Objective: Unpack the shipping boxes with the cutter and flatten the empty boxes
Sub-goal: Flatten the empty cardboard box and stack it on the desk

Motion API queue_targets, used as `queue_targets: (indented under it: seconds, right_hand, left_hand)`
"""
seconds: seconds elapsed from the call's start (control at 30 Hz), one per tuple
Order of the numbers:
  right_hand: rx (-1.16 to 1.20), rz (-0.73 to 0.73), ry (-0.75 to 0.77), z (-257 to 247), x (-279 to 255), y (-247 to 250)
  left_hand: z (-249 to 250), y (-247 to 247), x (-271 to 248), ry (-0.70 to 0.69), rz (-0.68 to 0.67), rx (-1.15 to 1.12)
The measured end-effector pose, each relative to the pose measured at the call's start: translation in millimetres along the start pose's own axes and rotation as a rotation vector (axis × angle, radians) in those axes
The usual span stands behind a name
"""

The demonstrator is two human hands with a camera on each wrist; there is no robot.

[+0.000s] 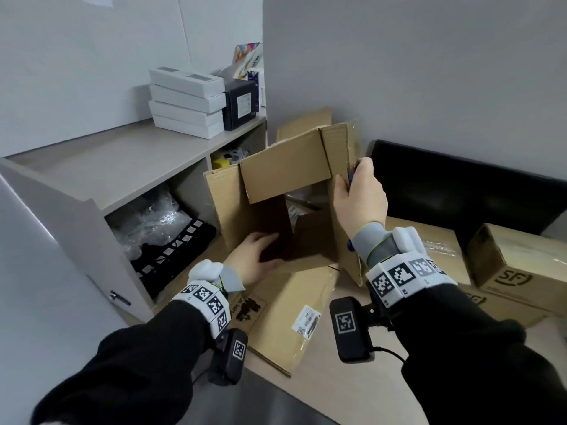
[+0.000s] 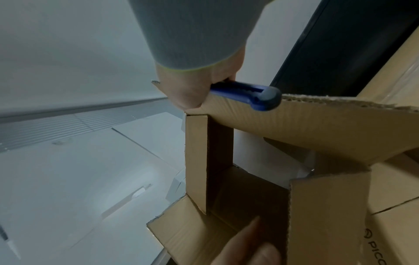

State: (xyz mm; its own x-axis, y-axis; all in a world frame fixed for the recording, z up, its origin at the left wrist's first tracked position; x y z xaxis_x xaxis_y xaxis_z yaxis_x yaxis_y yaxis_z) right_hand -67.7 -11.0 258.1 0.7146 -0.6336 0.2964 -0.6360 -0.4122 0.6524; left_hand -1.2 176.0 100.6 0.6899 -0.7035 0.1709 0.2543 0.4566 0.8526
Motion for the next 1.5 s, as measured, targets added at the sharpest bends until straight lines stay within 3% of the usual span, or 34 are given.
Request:
queue_targets:
  seconds: [0.07, 0.13, 0.2, 0.3, 0.37, 0.43, 0.53, 0.6, 0.67, 0.8, 0.87, 0.97, 1.07, 1.23, 1.3, 1.4, 1.5]
  right_hand:
    - [-0.023, -0.02, 0.033, -4.9, -6.9, -7.1]
    - [-0.043, -0.052, 0.065, -8.4, -16.2, -15.9]
    - [-0.092, -0.099, 0.162, -13.9, -27.9, -29.6]
    - [-0.225, -0.256, 0.344, -12.6, -50.1, -60.0]
    - [-0.315, -0.388, 0.371, -0.1, -62.7, -80.7]
    - [-0.362, -0.447, 0.374, 11.5, -69.0, -91.4]
    - [-0.331, -0.451, 0.382, 16.2, -69.3, -92.8]
    - [-0.272, -0.445, 0.378, 12.2, -69.4, -92.7]
    - [-0.21, -0.443, 0.359, 5.9, -68.3, -92.5]
    - [-0.193, -0.474, 0.33, 4.8, -61.9, -94.5]
    - [-0.198, -0.493, 0.34, 5.4, -61.4, -95.4]
    - [-0.205, -0.503, 0.397, -2.5, -66.7, -94.7]
    - [-0.219, -0.5, 0.427, -6.8, -66.9, -93.6]
    - [-0.201, -0.572, 0.252, 18.9, -47.6, -88.0]
    - [-0.244, -0.636, 0.198, 33.8, -44.1, -82.4]
    - [-0.324, -0.71, 0.194, 48.2, -48.6, -77.1]
    - [-0.362, -0.757, 0.184, 58.2, -59.5, -85.7]
  left_hand:
    - [-5.1, -1.4, 6.3, 0.053, -0.095, -0.049]
    - [-9.3, -18.5, 3.0, 0.078, -0.288, 0.008]
    - [-10.3, -41.5, -7.9, 0.027, -0.427, 0.038]
    - [-6.7, -78.9, -29.0, -0.03, -0.61, -0.056]
    - [-10.1, -92.8, -40.7, -0.011, -0.683, -0.026]
    - [-22.9, -80.3, -43.0, 0.032, -0.516, 0.002]
    - [-44.3, -35.1, -41.3, 0.106, -0.154, -0.095]
    - [-48.5, -9.4, -42.3, 0.095, -0.035, -0.075]
    - [-42.6, 9.2, -44.0, 0.07, 0.064, 0.055]
    - [-14.0, 55.2, -48.2, -0.052, 0.495, 0.46]
    - [-9.0, 61.8, -42.9, -0.095, 0.565, 0.57]
    - [-12.0, 59.4, -28.8, 0.02, 0.49, 0.651]
    - [-29.1, 51.8, -16.0, 0.147, 0.318, 0.573]
    - [-22.0, 38.9, -17.3, 0.058, 0.125, 0.45]
    - [-16.9, 33.3, -23.4, 0.021, -0.035, 0.389]
    - [-27.9, 15.3, -34.1, -0.041, -0.268, 0.382]
    - [-37.5, -2.5, -43.7, 0.002, -0.36, 0.422]
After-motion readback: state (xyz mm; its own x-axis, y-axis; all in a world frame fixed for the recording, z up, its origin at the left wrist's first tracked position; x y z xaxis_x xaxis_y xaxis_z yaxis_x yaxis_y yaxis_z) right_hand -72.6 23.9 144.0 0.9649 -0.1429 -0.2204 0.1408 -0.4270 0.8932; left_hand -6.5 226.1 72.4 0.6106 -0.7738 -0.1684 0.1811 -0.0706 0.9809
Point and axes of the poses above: each hand's wrist, its own x-axis towards the middle knuckle, its own y-axis out of the back of the hand, z = x × y, the point moved 5 cm from there along x, towards the middle knuckle, and after that the axes turned 15 degrees about -y, right-handed, at the moved point
